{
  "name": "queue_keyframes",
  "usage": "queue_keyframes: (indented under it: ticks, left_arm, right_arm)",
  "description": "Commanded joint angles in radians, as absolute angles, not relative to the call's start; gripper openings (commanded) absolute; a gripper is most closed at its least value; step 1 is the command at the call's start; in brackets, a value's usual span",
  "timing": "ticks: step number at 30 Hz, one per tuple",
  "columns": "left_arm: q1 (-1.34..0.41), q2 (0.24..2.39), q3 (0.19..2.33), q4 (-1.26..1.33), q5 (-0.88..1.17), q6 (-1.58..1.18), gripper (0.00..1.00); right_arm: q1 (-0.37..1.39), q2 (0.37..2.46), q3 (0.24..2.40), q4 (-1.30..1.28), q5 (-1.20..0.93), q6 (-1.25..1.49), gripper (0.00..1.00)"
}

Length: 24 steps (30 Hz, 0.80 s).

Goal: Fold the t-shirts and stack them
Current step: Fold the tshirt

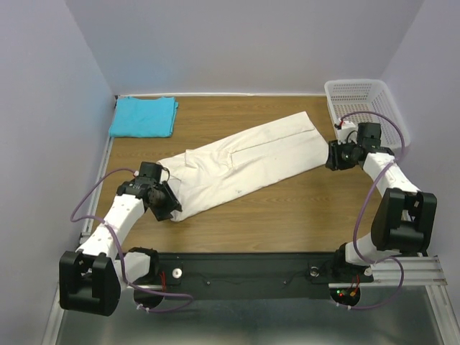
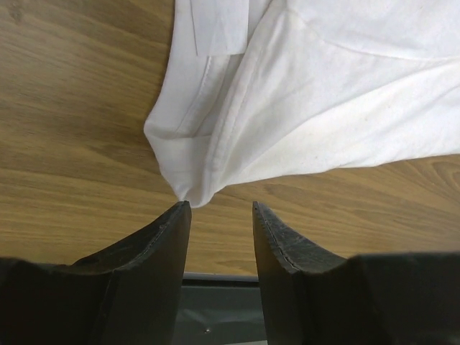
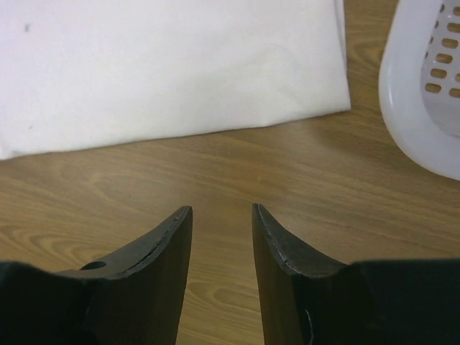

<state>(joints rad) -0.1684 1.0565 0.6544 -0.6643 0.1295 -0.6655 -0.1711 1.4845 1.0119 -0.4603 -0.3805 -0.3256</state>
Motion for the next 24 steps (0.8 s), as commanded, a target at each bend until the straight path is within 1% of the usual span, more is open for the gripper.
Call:
queue_keyframes:
  ticks: [1, 2, 11, 19, 20, 21, 22, 24]
  left_arm:
    - [-0.173, 1.057, 0.624, -0.663, 0.169, -0.684, 0.52]
    - [-0.173, 1.071, 0.617, -0.658, 0.170, -0.687, 0.51]
    - [-0.175, 1.132, 0.594, -0.595, 0.140, -0.706, 0.52]
    - [-0.176, 1.170, 0.604, -0.621, 0.115, -0.722, 0.50]
    - [-0.175, 1.170, 0.607, -0.624, 0.110, -0.726, 0.44]
    - [-0.175, 1.169, 0.612, -0.626, 0.109, -0.726, 0.40]
    - [-0.176, 1.167, 0.614, -0.629, 0.103, -0.726, 0.29]
    - [-0.176, 1.167, 0.621, -0.632, 0.100, -0.727, 0.22]
  right_arm:
    - [-0.179, 1.509, 0.986, -0.315, -0.304, -0.204, 0.45]
    - [-0.179, 1.516, 0.980, -0.304, -0.304, -0.195, 0.47]
    - [-0.179, 1.509, 0.950, -0.261, -0.314, -0.184, 0.48]
    - [-0.179, 1.509, 0.954, -0.261, -0.322, -0.183, 0.48]
    - [-0.179, 1.511, 0.956, -0.261, -0.325, -0.181, 0.48]
    - [-0.179, 1.512, 0.956, -0.261, -0.331, -0.179, 0.48]
    - [-0.179, 1.509, 0.956, -0.261, -0.333, -0.179, 0.48]
    - [-0.179, 1.505, 0.956, -0.262, -0.334, -0.176, 0.48]
